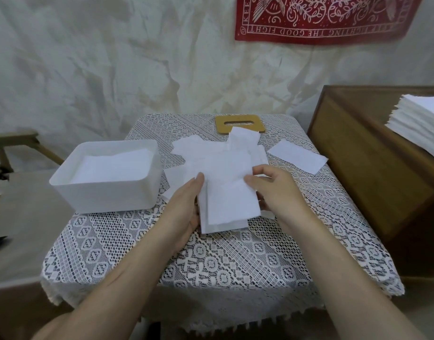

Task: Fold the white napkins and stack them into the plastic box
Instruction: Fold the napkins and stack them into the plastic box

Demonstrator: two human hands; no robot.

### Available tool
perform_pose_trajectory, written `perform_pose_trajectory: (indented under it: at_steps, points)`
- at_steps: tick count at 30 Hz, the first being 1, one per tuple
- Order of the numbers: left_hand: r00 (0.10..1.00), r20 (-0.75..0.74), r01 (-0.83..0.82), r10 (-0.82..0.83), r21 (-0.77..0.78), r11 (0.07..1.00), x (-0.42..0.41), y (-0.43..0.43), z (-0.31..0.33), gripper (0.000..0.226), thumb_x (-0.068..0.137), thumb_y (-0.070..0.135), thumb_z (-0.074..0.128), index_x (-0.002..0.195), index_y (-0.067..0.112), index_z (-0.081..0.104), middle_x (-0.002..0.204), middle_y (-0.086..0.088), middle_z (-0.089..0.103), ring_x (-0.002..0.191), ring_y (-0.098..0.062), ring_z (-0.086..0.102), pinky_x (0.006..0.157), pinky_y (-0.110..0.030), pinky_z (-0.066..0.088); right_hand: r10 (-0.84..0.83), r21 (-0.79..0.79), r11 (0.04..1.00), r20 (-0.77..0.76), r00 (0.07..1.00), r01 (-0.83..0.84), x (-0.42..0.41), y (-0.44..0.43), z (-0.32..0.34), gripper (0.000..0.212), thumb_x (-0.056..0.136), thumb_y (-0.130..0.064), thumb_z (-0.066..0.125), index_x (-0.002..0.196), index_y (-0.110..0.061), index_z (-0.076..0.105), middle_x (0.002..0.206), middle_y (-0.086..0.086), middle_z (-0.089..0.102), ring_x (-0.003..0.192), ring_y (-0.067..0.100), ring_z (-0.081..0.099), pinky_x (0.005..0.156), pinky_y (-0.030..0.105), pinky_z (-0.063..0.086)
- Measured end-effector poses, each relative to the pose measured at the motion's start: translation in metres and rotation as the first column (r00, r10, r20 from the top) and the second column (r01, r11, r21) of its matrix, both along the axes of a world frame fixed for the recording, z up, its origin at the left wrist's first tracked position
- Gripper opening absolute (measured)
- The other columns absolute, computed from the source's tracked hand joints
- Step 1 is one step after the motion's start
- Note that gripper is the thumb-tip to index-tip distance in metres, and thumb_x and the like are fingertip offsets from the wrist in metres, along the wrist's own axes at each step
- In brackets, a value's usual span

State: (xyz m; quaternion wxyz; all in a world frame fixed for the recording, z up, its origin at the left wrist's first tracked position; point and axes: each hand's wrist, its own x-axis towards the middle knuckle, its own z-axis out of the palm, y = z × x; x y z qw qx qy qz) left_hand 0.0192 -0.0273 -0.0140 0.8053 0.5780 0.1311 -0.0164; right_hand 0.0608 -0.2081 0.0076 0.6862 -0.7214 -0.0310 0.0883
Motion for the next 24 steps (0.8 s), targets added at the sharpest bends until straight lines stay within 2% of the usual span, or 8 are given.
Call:
perform_pose_trajectory:
  at_steps: [4, 9, 12, 15, 18, 21, 24]
  points:
    - [1.000, -0.002, -0.004, 0.004, 0.006, 1.000, 0.000, 0.000, -0.001, 0.034, 0.108, 0.037, 0.048, 0.131, 0.015, 0.062, 0.124, -0.001, 0.076, 0.116, -0.018, 0.071, 0.104, -0.043, 0.053, 0.043, 0.001, 0.999, -0.008, 0.999, -0.043, -0.001, 0.008, -0.003, 0.008, 0.099, -0.014, 0.063, 0.096, -0.014, 0.070, 0.089, 0.003, 0.078, 0.068, 0.017, 0.070, 0.064, 0.033, 0.058]
    - [1.000, 0.001, -0.009, 0.009, -0.005, 1.000, 0.001, 0.003, -0.003, 0.041, 0.107, 0.037, 0.053, 0.140, 0.013, 0.057, 0.129, -0.002, 0.073, 0.119, -0.019, 0.070, 0.108, -0.045, 0.051, 0.085, 0.009, 0.996, 0.024, 0.996, -0.085, -0.002, 0.009, 0.000, 0.008, 0.100, -0.016, 0.062, 0.100, -0.012, 0.069, 0.088, 0.001, 0.077, 0.066, 0.015, 0.070, 0.055, 0.029, 0.055]
    - [1.000, 0.024, 0.011, -0.011, -0.012, 1.000, 0.001, 0.003, -0.002, 0.034, 0.107, 0.031, 0.052, 0.135, 0.013, 0.060, 0.124, -0.002, 0.075, 0.115, -0.019, 0.072, 0.101, -0.042, 0.055, 0.040, -0.029, 0.999, 0.031, 0.999, -0.039, 0.001, 0.006, 0.000, 0.009, 0.099, -0.016, 0.063, 0.102, -0.009, 0.068, 0.090, 0.005, 0.077, 0.069, 0.021, 0.071, 0.056, 0.033, 0.058]
    - [0.998, 0.051, 0.036, -0.036, -0.006, 0.999, -0.002, 0.002, -0.001, 0.023, 0.109, 0.023, 0.049, 0.124, 0.015, 0.064, 0.115, 0.000, 0.079, 0.106, -0.015, 0.075, 0.084, -0.032, 0.060, -0.032, -0.114, 0.993, 0.044, 0.999, 0.037, 0.005, 0.005, -0.005, 0.008, 0.097, -0.019, 0.066, 0.097, -0.011, 0.067, 0.093, 0.011, 0.076, 0.075, 0.031, 0.074, 0.063, 0.044, 0.064]
    - [0.997, 0.060, 0.041, -0.041, 0.001, 0.999, -0.002, 0.002, -0.001, 0.022, 0.109, 0.020, 0.048, 0.122, 0.015, 0.065, 0.114, 0.000, 0.079, 0.105, -0.015, 0.075, 0.084, -0.031, 0.058, -0.068, -0.143, 0.987, 0.054, 0.996, 0.076, 0.007, 0.005, -0.009, 0.005, 0.095, -0.018, 0.068, 0.090, -0.016, 0.068, 0.091, 0.011, 0.075, 0.067, 0.029, 0.070, 0.065, 0.051, 0.064]
    - [0.997, 0.061, 0.041, -0.042, 0.017, 0.999, -0.002, 0.001, -0.002, 0.021, 0.108, 0.020, 0.049, 0.121, 0.016, 0.066, 0.113, 0.001, 0.079, 0.104, -0.014, 0.075, 0.081, -0.029, 0.058, -0.073, -0.160, 0.983, 0.080, 0.994, 0.085, 0.007, 0.004, -0.011, 0.007, 0.094, -0.017, 0.067, 0.088, -0.020, 0.069, 0.086, 0.007, 0.074, 0.067, 0.025, 0.071, 0.064, 0.048, 0.064]
    - [0.997, 0.065, 0.045, -0.046, 0.014, 0.999, -0.003, 0.001, 0.000, 0.021, 0.108, 0.020, 0.051, 0.121, 0.016, 0.066, 0.113, 0.001, 0.079, 0.103, -0.014, 0.075, 0.079, -0.028, 0.060, -0.046, -0.090, 0.995, 0.032, 0.998, 0.048, 0.005, 0.005, -0.007, 0.004, 0.097, -0.014, 0.066, 0.095, -0.015, 0.069, 0.091, 0.009, 0.075, 0.066, 0.021, 0.069, 0.063, 0.039, 0.063]
